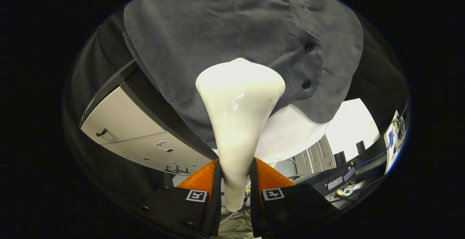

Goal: Iron the clothes twice with a garment steamer, once on the left side and once on the right side.

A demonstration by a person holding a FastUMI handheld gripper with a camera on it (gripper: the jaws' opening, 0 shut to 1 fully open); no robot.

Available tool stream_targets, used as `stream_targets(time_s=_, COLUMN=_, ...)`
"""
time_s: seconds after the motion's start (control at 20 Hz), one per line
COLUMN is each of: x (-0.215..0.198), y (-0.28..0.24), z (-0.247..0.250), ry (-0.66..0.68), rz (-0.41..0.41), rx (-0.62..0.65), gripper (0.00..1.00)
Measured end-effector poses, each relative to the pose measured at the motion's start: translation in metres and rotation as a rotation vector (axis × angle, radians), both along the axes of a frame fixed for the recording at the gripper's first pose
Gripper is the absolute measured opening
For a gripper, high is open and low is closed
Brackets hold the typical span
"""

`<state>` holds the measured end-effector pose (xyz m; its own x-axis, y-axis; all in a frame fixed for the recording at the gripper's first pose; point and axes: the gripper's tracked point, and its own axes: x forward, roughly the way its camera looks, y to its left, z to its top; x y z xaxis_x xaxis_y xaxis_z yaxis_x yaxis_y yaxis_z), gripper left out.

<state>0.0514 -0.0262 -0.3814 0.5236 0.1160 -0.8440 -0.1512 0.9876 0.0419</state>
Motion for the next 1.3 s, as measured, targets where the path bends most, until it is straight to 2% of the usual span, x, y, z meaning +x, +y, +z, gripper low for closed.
stream_targets(time_s=0.25, x=-0.002, y=-0.008, z=0.022, ry=-0.023, rz=0.003, rx=0.012, gripper=0.41)
stream_targets(time_s=0.65, x=0.002, y=-0.032, z=0.103, ry=-0.118, rz=0.027, rx=0.029, gripper=0.41)
stream_targets(time_s=1.3, x=0.047, y=-0.079, z=0.236, ry=-0.308, rz=0.039, rx=-0.003, gripper=0.41)
